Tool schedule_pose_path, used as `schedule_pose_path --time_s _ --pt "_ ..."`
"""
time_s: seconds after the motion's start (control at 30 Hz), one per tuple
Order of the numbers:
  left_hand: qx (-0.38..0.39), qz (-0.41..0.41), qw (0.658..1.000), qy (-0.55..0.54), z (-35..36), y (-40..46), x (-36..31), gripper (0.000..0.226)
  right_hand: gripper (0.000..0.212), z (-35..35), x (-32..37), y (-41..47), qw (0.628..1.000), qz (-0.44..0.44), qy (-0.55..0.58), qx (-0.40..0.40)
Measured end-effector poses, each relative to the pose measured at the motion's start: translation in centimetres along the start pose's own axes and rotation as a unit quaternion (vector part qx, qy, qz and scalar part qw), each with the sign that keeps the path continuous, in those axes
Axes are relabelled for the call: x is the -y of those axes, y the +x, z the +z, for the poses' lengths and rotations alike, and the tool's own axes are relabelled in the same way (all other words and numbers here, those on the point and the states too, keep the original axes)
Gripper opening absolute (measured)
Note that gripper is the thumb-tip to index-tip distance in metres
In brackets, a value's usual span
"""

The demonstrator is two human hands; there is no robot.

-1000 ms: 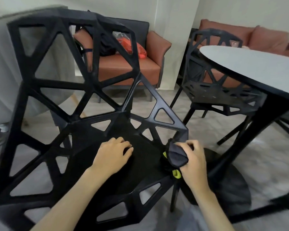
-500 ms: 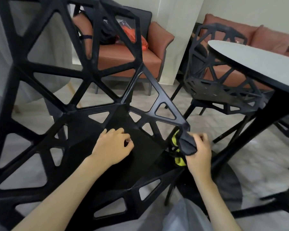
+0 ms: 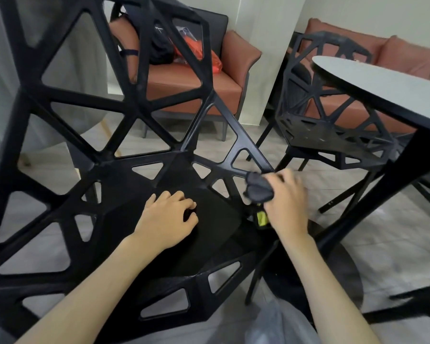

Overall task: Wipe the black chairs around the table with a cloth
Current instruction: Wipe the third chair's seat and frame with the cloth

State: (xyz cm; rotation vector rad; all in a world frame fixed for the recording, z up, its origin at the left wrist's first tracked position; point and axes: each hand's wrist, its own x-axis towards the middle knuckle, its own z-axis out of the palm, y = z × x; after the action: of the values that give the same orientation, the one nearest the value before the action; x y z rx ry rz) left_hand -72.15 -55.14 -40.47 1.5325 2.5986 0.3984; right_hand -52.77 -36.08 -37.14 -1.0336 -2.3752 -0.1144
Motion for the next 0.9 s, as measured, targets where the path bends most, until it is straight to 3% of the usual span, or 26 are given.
schedule_pose_path --time_s 0.1,0.17,0.27,0.4,0.7,0.8,0.9 --pt "-0.003 -0.004 1.0 -0.007 -0.2 -0.2 0.1 0.04 0.046 -0.3 1.0 -2.4 0.99 -0.115 -0.018 0.077" --pt "0.011 -0.008 1.0 -0.011 -0.4 -0.4 0.1 0.041 0.043 -0.8 0.3 -1.5 0.986 -0.136 -0.014 0.096" --pt "0.02 -0.011 1.0 -0.021 -0.6 -0.6 0.0 0.042 0.039 -1.8 -1.5 0.6 0.99 -0.099 -0.05 0.085" --pt "0.023 -0.01 0.999 -0.031 -0.5 -0.6 0.0 0.044 0.045 -2.0 -1.5 0.7 0.997 0.037 -0.058 0.025" --pt "0.052 -0.01 0.998 -0.04 -0.9 -0.1 -0.2 0.05 0.028 4.6 8.6 7.3 0.987 -0.104 -0.121 0.034" --pt "0.063 -0.008 0.997 -0.04 -1.2 -0.1 0.0 0.049 0.027 4.1 8.0 7.3 0.982 -0.116 -0.145 0.046" --pt "0.081 0.005 0.996 -0.036 -1.4 0.0 0.4 0.05 0.037 0.8 4.7 5.9 0.983 -0.07 -0.164 0.044"
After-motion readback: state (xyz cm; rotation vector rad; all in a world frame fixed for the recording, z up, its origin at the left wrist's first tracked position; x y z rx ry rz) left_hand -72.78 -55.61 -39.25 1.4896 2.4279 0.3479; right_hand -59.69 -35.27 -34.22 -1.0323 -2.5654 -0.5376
